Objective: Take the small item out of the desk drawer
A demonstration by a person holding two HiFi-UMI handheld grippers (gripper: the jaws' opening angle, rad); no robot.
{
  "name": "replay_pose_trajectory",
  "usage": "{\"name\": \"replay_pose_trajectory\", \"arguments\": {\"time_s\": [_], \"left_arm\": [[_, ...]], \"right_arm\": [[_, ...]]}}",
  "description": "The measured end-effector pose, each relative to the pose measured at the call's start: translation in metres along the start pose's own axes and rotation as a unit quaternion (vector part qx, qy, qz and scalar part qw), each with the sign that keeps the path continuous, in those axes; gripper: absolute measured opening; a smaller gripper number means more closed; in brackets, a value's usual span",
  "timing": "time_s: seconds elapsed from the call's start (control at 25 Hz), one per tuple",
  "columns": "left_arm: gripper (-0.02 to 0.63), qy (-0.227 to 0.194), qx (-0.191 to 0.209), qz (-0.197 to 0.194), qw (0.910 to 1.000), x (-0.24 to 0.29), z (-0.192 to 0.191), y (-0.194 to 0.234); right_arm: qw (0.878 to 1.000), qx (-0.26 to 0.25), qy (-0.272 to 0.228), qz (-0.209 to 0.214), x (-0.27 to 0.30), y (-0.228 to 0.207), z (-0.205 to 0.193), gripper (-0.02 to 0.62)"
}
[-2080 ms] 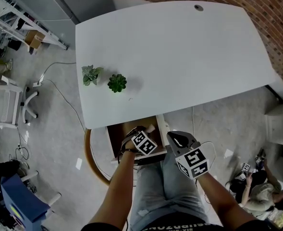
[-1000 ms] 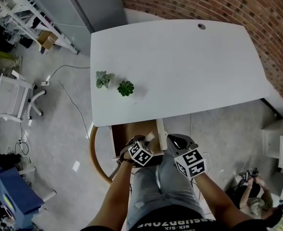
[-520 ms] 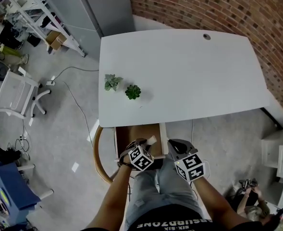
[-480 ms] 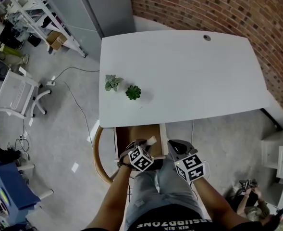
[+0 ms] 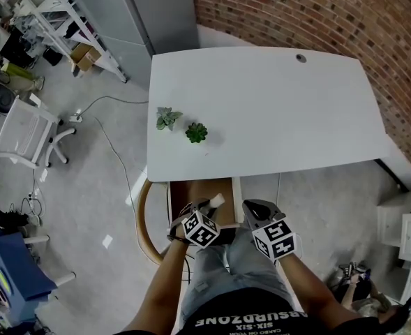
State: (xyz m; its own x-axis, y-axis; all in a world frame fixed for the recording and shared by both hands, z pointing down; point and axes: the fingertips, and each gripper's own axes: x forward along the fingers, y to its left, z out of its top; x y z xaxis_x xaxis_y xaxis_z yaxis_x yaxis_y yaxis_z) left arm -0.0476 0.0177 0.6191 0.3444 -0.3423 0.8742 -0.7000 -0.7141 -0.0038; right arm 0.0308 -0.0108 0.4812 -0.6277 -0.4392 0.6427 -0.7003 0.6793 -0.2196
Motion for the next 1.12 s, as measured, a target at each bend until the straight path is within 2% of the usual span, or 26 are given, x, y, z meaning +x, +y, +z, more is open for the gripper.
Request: {"name": "replay_pose_trajectory", "arguments": {"time_s": [0.52,0.88,1.12], "left_arm": [[0.129,-0.049,-0.044,0.013,0.9977,-0.053,0.030,0.006],[0.129,-0.083,-0.112,0.027,0.9899,-0.082,0.045,0.010],[0.130,-0.095,-0.136,0.026,0.9858,-0.098,0.049,0.005]], "right_arm": [[1.000,-0.022,-0.006,0.010,-0.014,0.010,0.018,-0.003],[0.999,-0.042,-0.021,0.023,-0.023,0.021,0.030,-0.003],[0.998,-0.051,-0.025,0.029,-0.028,0.029,0.033,-0.003]]}}
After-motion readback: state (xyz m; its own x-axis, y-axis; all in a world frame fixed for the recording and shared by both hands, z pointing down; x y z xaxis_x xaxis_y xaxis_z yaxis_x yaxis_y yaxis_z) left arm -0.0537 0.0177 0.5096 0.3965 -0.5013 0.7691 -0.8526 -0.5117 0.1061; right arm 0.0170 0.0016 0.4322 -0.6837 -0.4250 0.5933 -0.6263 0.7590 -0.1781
